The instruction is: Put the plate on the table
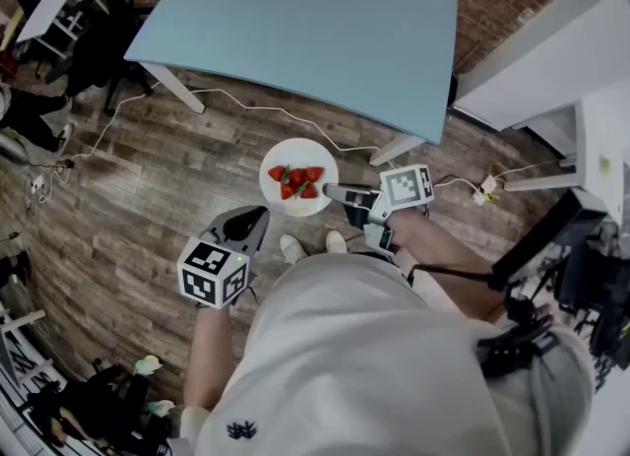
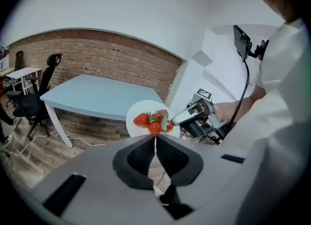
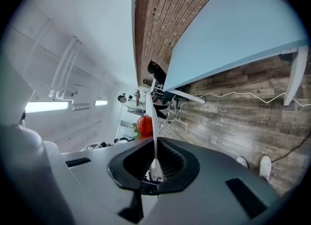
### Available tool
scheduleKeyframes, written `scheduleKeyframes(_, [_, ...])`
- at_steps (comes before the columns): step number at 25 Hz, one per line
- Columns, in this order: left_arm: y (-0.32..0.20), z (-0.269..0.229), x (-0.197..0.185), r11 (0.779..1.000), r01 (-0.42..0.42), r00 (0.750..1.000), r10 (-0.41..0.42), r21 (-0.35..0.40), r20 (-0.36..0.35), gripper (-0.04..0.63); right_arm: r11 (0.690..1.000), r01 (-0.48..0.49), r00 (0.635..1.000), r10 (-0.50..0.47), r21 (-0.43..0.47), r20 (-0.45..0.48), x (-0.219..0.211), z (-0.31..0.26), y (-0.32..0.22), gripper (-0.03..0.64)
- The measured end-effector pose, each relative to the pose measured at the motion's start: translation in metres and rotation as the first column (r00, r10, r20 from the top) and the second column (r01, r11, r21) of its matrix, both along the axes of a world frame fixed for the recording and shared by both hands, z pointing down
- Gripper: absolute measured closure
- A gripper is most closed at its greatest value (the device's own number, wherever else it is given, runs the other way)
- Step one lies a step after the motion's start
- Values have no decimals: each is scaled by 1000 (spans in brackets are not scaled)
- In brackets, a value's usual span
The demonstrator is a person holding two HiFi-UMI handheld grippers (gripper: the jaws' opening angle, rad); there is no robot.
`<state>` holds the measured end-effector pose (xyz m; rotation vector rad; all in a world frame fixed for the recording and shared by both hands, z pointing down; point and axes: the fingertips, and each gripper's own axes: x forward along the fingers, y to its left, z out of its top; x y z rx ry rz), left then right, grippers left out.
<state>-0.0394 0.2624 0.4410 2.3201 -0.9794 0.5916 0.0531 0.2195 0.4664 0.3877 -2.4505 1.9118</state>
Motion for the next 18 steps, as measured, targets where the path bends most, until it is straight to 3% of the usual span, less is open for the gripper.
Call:
scheduleKeyframes(6, [3, -1, 22, 1000, 7, 998, -8, 12, 65, 584, 1000, 10, 1000, -10, -6, 2, 24, -1, 2, 598])
scheduleKeyframes(9, [1, -4, 24, 1000, 11, 998, -12, 16, 64, 584, 1000, 10, 1000, -10, -13, 6, 26, -1, 2, 597])
scheduleKeyframes(12, [-1, -5, 22, 1000, 13, 996, -15, 23, 91, 584, 999, -6, 999, 5, -40, -34, 34, 7, 1, 597])
scheduleKeyframes(14, [0, -4, 42, 1000, 7, 993, -10, 25, 116, 584, 997, -22, 998, 18, -72, -65, 58, 14, 3, 597])
scheduleKeyframes(18, [5, -4, 72, 1000, 2, 992, -5, 22, 125, 584, 997, -19, 999, 17, -76, -35, 83, 15, 7, 597])
